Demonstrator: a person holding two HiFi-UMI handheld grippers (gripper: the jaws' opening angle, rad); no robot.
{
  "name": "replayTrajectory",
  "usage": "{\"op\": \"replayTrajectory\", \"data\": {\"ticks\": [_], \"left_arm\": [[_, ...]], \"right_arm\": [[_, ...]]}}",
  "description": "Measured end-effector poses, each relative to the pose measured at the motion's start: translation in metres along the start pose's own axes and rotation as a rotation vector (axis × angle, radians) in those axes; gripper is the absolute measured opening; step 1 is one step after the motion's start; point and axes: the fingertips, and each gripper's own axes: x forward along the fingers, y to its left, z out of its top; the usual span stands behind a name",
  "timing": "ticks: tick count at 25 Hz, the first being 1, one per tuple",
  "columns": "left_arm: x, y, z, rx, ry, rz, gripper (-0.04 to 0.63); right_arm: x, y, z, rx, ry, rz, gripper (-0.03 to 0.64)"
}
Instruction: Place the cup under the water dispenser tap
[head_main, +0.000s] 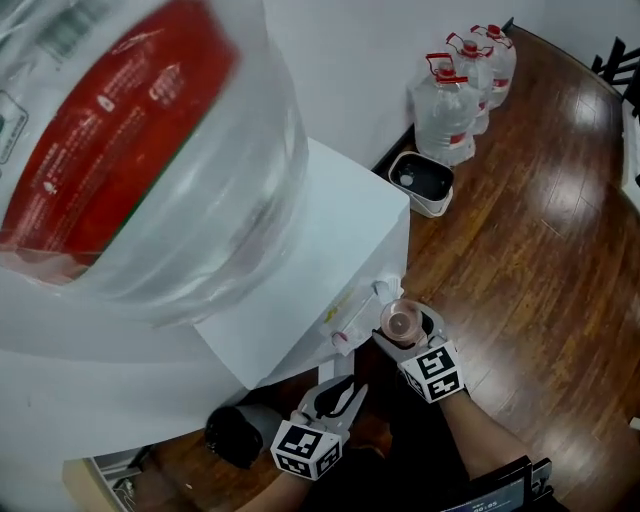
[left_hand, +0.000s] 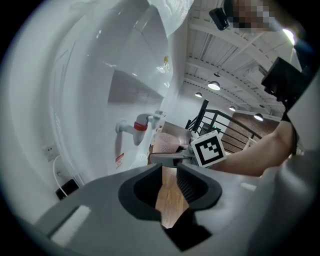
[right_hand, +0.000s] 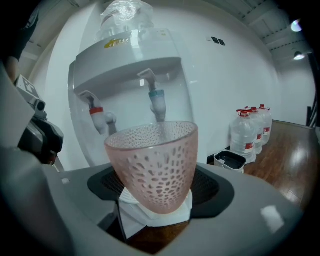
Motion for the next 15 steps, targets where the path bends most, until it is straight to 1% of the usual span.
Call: {"op": "replayTrajectory", "data": {"ticks": [5, 7, 13, 15], "left_arm": [[0.011, 0.012, -0.015, 0.002, 0.027, -0.001, 0.171], [0.015, 0.014, -0.018, 0.019, 0.042, -0.017, 0.207], [0.027, 0.011, -0.029, 0.048, 0.076, -0.07, 0.207], [0.031, 0.014, -0.03, 0.06, 0.07, -0.078, 0.207]], "right_arm": [[0.024, -0.008, -0.018, 0.021, 0.005, 0.011, 0.376], [0.033, -0.011, -0.022, 0.022, 0.002, 0.005, 0.376], [0.057, -0.023, -0.028, 0.031, -0.027, 0.013, 0.374], [0.063, -0.024, -0.033, 0.022, -0.025, 0.018, 0.374]]}}
